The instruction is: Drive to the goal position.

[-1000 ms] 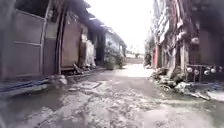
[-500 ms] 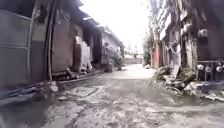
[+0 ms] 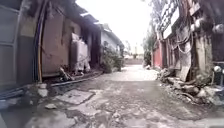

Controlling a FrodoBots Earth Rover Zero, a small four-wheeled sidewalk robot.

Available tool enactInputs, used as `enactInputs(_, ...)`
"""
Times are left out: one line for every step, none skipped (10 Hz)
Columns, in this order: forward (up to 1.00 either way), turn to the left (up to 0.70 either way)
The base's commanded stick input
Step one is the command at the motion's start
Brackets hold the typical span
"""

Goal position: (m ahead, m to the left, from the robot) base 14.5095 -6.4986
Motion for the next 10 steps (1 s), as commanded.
enactInputs(0.70,0.00)
enactInputs(0.70,-0.07)
enactInputs(0.70,-0.24)
enactInputs(0.70,-0.02)
enactInputs(0.70,0.00)
enactInputs(0.70,0.00)
enactInputs(0.70,0.00)
enactInputs(0.70,0.00)
enactInputs(0.70,0.00)
enactInputs(0.70,0.00)
